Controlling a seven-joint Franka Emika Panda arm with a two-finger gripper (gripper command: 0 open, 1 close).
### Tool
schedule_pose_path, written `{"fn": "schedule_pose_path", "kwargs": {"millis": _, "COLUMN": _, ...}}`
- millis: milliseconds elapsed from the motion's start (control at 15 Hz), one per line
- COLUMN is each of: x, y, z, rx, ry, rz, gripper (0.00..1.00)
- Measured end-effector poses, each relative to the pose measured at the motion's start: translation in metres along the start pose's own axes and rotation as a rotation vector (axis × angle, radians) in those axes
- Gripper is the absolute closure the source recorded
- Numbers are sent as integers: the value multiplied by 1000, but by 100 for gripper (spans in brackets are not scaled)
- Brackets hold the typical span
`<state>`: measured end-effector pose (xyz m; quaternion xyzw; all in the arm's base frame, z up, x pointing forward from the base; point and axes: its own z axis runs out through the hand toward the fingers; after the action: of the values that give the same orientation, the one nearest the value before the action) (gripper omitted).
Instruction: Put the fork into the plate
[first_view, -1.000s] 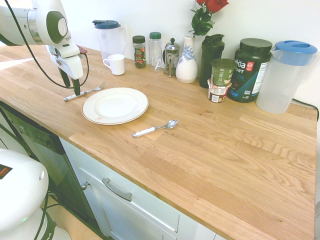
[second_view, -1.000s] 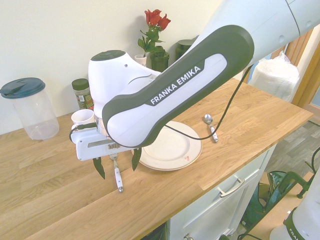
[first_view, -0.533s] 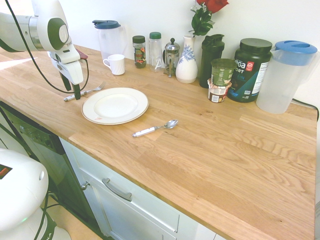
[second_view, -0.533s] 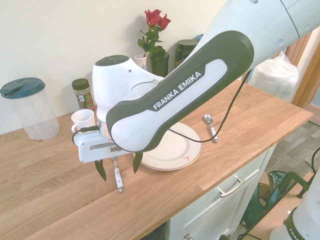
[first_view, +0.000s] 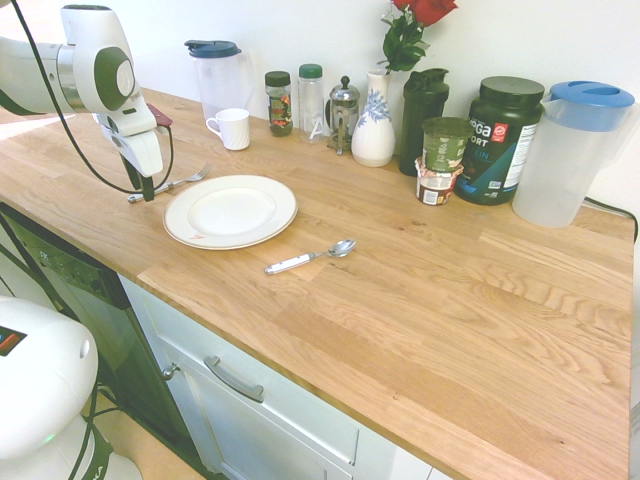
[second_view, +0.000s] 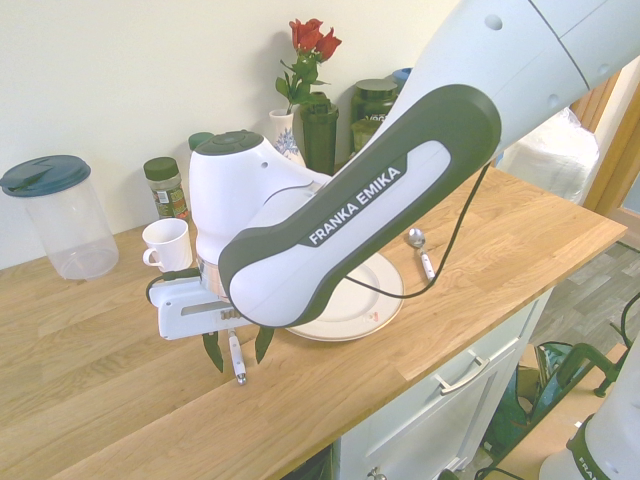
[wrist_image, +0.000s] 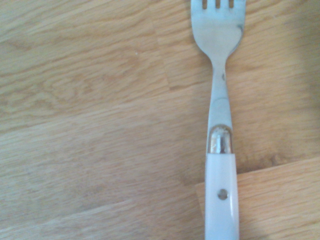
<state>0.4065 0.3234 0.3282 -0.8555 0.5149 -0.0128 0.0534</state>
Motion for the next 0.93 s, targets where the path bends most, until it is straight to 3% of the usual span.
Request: {"fn": "schedule_pose_path", "kwargs": {"millis": 933, "x": 10, "y": -2, "z": 5, "rx": 19, "ry": 10, "rz": 17, "gripper": 100}}
